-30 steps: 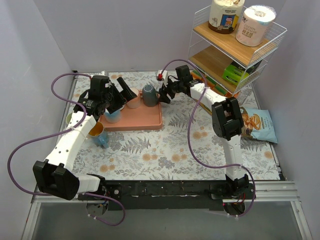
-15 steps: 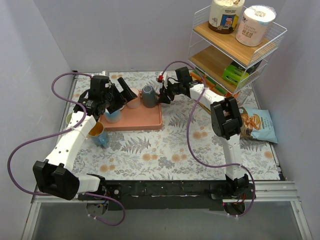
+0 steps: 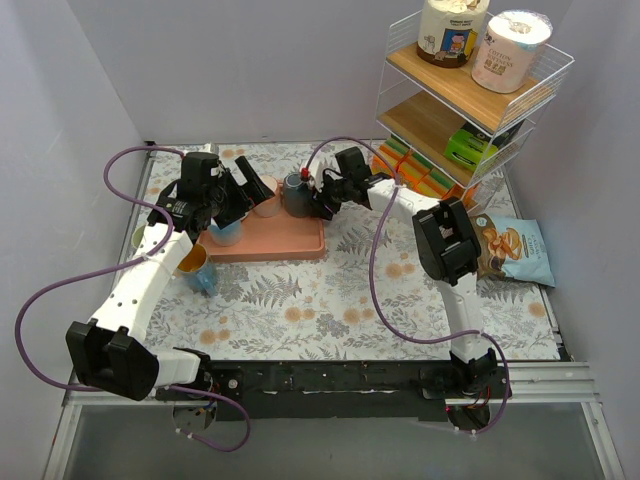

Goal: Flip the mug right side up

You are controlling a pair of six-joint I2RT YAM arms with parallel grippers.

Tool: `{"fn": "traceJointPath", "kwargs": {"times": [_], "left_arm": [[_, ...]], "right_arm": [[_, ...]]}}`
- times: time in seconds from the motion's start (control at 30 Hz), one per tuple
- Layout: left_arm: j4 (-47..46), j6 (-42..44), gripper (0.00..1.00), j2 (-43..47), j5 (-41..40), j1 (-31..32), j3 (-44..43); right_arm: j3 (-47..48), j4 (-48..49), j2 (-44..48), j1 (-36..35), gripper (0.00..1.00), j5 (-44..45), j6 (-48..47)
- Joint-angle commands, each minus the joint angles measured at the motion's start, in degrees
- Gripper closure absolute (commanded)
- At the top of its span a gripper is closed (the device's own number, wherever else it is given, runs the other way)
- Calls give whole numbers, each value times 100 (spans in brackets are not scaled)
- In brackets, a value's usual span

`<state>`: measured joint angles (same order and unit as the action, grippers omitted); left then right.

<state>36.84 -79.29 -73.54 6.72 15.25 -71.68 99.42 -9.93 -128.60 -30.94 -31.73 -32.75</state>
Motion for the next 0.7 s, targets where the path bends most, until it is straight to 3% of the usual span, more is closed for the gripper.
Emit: {"fn": "traceJointPath", "kwargs": {"times": [0.0, 0.43, 0.67], "left_arm": [[-1, 54, 2, 217, -4, 22, 58], [-28, 36, 2, 261, -22, 22, 207], [-37, 18, 2, 278, 31, 22, 225]], "right_arm": [[-168, 694, 528, -70, 41, 492, 6], [51, 624, 537, -88, 62, 694, 50], [280, 387, 458, -105, 99, 790, 58]]}}
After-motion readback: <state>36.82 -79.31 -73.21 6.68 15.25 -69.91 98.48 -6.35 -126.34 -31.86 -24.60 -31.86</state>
